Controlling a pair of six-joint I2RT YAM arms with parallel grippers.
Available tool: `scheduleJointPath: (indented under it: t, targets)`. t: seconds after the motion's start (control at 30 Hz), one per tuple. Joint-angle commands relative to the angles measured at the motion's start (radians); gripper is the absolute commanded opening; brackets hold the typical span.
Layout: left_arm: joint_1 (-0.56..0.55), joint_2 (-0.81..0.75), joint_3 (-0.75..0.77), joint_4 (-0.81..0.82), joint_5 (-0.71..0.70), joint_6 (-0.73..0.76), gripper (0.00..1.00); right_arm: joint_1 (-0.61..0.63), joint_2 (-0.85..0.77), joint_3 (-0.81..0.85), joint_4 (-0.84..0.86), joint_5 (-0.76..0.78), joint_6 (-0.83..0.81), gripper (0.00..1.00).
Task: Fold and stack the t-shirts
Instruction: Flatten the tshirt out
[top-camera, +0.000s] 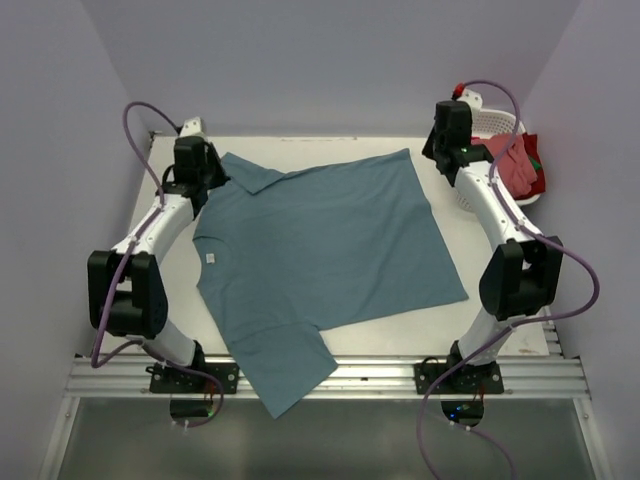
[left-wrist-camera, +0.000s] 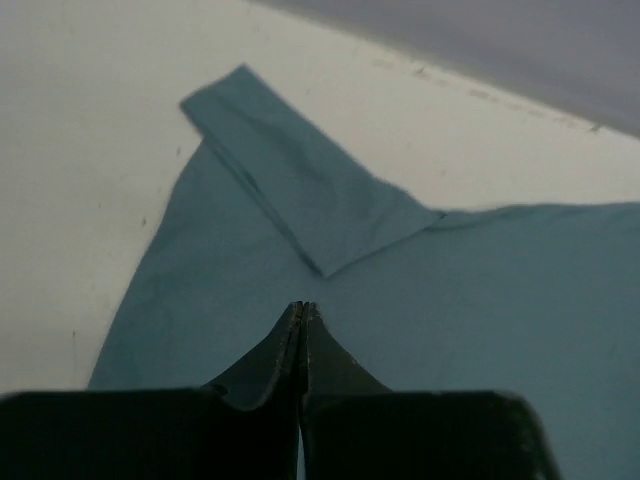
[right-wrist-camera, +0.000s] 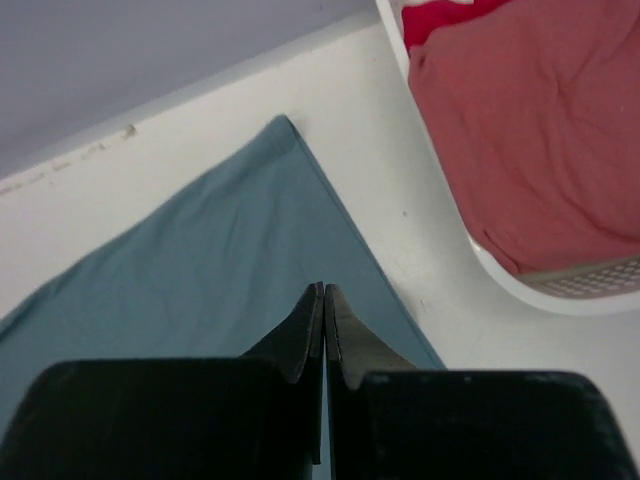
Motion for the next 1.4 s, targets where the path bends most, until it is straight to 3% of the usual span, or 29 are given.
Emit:
scheduleJointPath:
  t: [0.0,0.33,0.7,0.87,1.07,1.37]
  targets:
    - [0.007,0.067,-0.068,-0.077,-0.036,-0.023,0.00,0.001,0.013,-0.074,-0.075,-0.072,0.007,0.00]
    - [0.007,0.242,-0.015,-0.071,-0.083,-0.052,0.00,0.002,0.120,-0.090,-0.095,-0.200,-0.004,0.00]
    - [0.007,0.385,0.010,-0.077,-0.103,-0.074,0.00,0.002,0.418,0.120,-0.208,-0.293,-0.024,0.00]
    - [0.009,0.445,0.033,-0.077,-0.102,-0.069,0.00,0.002,0.474,0.165,-0.227,-0.303,-0.024,0.00]
    - [0.016,0.568,0.160,-0.120,-0.097,-0.058,0.00,0.002,0.573,0.283,-0.291,-0.273,-0.030,0.00]
    - [0.038,0.742,0.474,-0.232,-0.056,-0.029,0.00,-0.021,0.760,0.533,-0.383,-0.227,0.028,0.00]
